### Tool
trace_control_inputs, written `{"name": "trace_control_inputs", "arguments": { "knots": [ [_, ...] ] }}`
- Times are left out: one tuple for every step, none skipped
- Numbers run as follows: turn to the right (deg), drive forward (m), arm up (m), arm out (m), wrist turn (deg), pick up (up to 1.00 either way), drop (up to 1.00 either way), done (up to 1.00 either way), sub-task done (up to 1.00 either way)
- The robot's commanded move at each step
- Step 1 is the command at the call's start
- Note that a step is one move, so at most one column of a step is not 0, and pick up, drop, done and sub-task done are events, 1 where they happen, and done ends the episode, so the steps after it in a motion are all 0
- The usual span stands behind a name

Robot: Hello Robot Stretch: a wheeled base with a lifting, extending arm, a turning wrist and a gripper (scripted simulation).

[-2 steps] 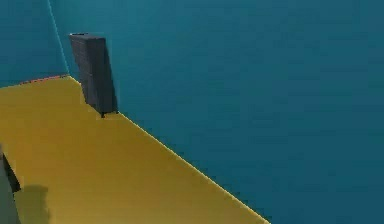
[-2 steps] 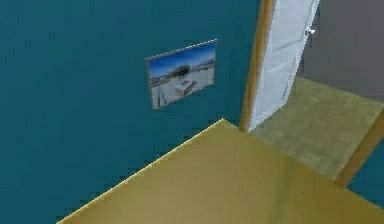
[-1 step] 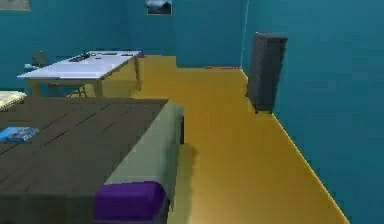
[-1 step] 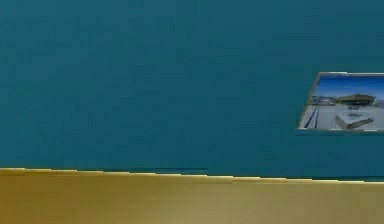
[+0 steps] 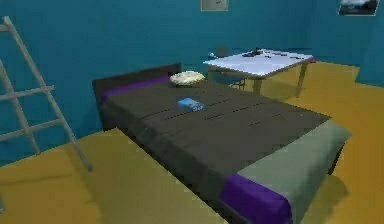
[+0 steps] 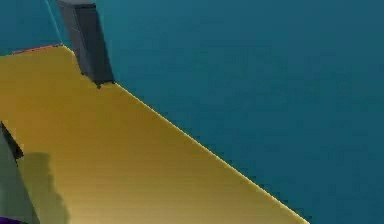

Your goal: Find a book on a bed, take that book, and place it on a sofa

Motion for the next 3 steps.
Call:
{"name": "trace_control_inputs", "arguments": {
  "knots": [
    [-39.0,0.00,0.00,0.00,0.0,0.00,0.00,0.00,0.00],
    [0.0,0.85,0.00,0.00,0.0,0.00,0.00,0.00,0.00],
    [-30.0,0.00,0.00,0.00,0.0,0.00,0.00,0.00,0.00]
  ]
}}
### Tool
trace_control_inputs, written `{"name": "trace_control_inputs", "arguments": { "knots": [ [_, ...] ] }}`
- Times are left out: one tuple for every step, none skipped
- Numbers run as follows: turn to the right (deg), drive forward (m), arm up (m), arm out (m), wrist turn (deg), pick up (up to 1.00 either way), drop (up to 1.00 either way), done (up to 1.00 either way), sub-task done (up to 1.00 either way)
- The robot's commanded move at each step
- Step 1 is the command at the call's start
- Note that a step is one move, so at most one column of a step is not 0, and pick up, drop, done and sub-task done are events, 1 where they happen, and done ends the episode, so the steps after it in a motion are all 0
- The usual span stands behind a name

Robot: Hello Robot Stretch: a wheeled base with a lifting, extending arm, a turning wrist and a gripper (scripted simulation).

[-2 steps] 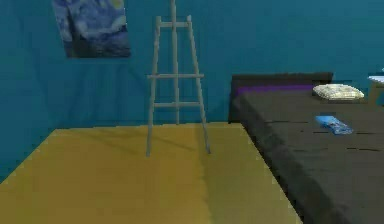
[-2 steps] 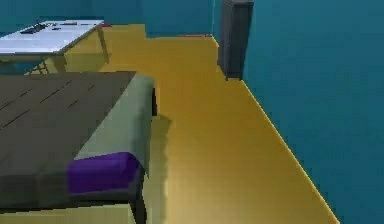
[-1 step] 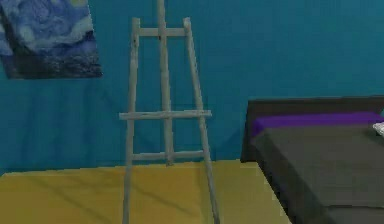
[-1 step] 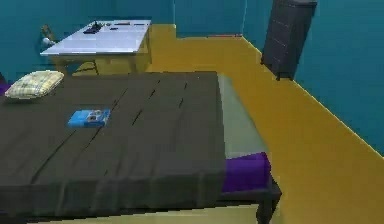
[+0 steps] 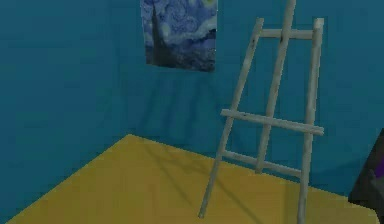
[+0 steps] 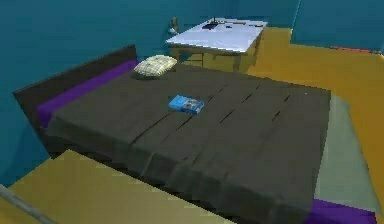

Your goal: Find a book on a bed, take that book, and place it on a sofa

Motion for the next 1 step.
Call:
{"name": "trace_control_inputs", "arguments": {
  "knots": [
    [0.0,0.05,0.00,0.00,0.0,0.00,0.00,0.00,0.00]
  ]
}}
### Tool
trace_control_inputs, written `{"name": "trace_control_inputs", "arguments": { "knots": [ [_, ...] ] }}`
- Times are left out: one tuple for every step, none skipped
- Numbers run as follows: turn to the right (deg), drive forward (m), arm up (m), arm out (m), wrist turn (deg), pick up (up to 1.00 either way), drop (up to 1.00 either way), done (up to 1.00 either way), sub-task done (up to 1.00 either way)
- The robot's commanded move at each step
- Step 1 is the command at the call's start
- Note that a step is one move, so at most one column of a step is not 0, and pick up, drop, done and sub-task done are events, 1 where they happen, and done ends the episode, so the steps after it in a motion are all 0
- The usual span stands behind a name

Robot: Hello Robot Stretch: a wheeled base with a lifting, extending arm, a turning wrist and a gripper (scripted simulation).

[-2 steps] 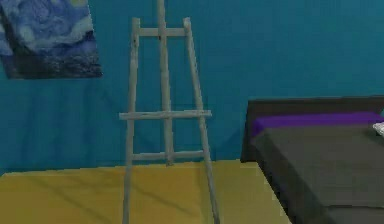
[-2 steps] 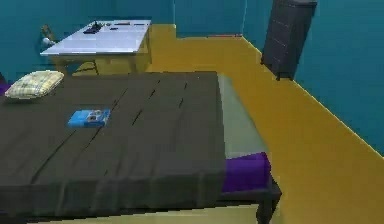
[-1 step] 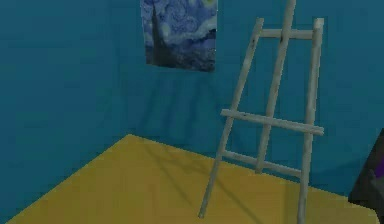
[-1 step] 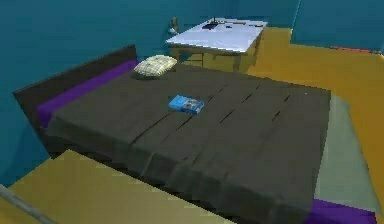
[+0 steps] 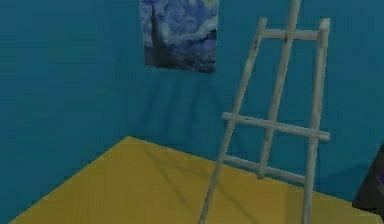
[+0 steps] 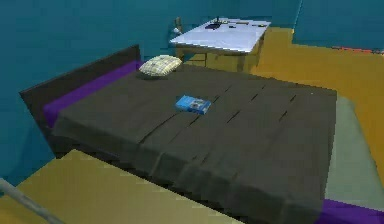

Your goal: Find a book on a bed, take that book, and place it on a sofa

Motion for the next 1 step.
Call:
{"name": "trace_control_inputs", "arguments": {
  "knots": [
    [45.0,0.00,0.00,0.00,0.0,0.00,0.00,0.00,0.00]
  ]
}}
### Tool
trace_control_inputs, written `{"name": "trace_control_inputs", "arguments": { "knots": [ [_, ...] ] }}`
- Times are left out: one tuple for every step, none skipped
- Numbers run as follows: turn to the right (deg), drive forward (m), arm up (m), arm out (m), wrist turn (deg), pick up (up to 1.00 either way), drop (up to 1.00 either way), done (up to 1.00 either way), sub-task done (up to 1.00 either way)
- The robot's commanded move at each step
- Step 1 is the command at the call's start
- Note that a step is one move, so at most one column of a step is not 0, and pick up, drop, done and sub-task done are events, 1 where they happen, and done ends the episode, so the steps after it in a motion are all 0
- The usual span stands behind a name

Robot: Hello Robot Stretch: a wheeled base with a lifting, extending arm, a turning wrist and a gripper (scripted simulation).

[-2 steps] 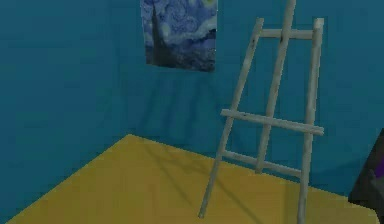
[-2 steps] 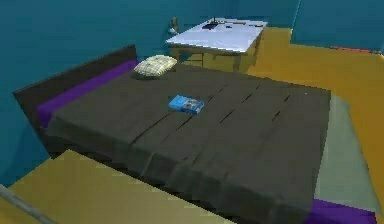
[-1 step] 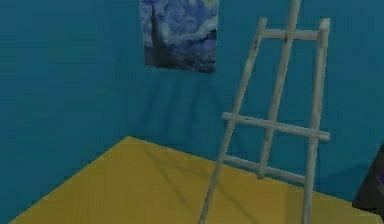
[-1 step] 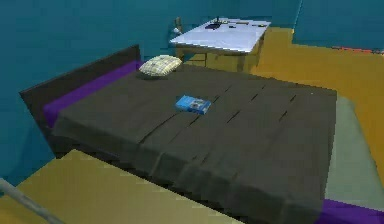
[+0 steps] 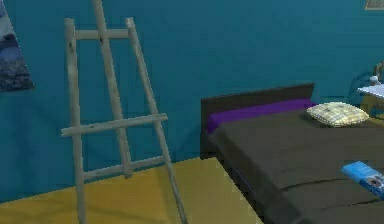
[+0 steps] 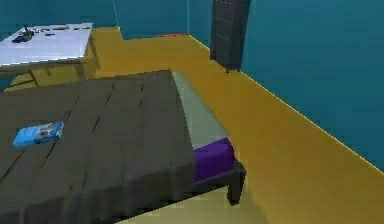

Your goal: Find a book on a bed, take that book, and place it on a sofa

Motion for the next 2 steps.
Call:
{"name": "trace_control_inputs", "arguments": {
  "knots": [
    [27.0,0.00,0.00,0.00,0.0,0.00,0.00,0.00,0.00],
    [0.0,0.50,0.00,0.00,0.0,0.00,0.00,0.00,0.00]
  ]
}}
